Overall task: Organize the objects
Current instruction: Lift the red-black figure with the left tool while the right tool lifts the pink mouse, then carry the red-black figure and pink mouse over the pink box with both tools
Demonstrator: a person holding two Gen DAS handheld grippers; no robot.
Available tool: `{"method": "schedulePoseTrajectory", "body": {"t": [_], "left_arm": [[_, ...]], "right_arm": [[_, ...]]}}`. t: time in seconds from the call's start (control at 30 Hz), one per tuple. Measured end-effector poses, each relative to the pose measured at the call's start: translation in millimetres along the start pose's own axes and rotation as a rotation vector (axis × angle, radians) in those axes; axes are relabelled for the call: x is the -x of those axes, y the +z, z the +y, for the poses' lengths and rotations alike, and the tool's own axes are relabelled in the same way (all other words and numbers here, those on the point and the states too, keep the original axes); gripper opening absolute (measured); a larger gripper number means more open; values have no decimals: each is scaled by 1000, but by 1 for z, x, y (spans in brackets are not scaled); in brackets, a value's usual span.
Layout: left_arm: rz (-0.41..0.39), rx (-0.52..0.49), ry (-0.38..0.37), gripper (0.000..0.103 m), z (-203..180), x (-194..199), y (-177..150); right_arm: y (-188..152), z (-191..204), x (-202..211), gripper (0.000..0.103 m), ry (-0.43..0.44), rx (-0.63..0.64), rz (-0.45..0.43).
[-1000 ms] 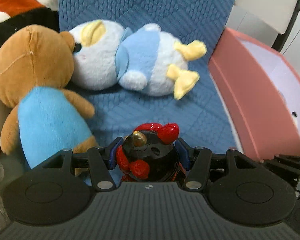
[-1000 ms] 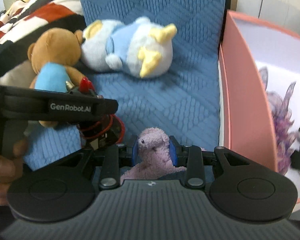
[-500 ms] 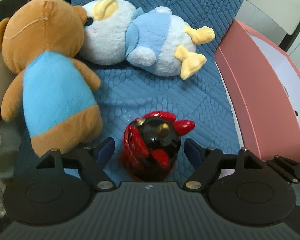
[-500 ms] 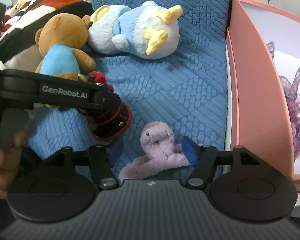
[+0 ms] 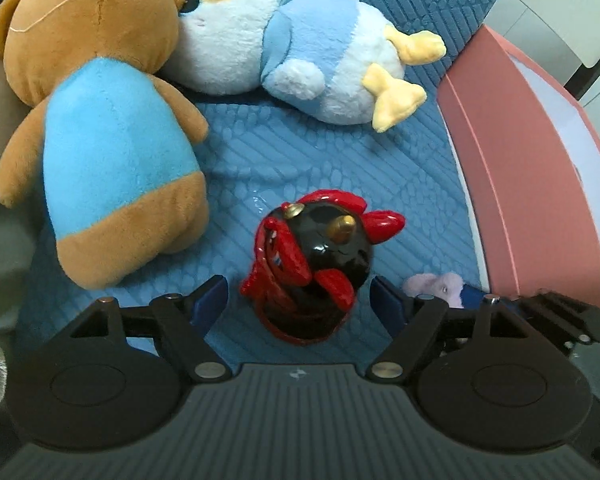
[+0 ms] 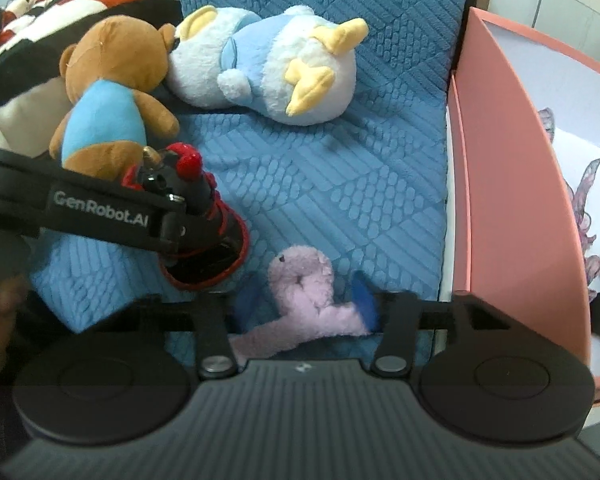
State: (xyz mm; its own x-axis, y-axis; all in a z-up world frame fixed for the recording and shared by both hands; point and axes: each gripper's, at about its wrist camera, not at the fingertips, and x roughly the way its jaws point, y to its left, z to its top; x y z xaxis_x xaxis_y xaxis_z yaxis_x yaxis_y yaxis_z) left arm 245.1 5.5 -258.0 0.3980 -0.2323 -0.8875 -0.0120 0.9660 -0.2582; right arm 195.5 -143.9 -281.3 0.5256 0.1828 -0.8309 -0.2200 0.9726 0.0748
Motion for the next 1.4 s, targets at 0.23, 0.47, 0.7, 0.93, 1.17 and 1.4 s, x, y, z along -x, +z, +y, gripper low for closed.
{"method": "schedulePoseTrajectory", "body": {"t": [0.23, 0.47, 0.7, 0.93, 1.17, 1.4], "left_arm": [[-12, -3, 8, 82, -1, -3, 0], [-34, 0, -4, 82, -4, -8, 4], [-61, -1, -6, 67, -7, -15, 9], [-106, -16, 6, 64, -8, -9, 7], [-144, -8, -25, 64, -6, 16, 0], [-173, 14, -39, 64, -6, 51, -14]], "right_arm": [[6, -4, 7, 33, -46, -6, -30], [7, -9, 3, 34, -45, -42, -11], [9, -8, 1, 34, -45, -46, -12], [14, -5, 3, 34, -8, -59, -29], [17, -5, 20, 34, -16, -59, -65], [16, -5, 53, 34, 18, -124, -95]]}}
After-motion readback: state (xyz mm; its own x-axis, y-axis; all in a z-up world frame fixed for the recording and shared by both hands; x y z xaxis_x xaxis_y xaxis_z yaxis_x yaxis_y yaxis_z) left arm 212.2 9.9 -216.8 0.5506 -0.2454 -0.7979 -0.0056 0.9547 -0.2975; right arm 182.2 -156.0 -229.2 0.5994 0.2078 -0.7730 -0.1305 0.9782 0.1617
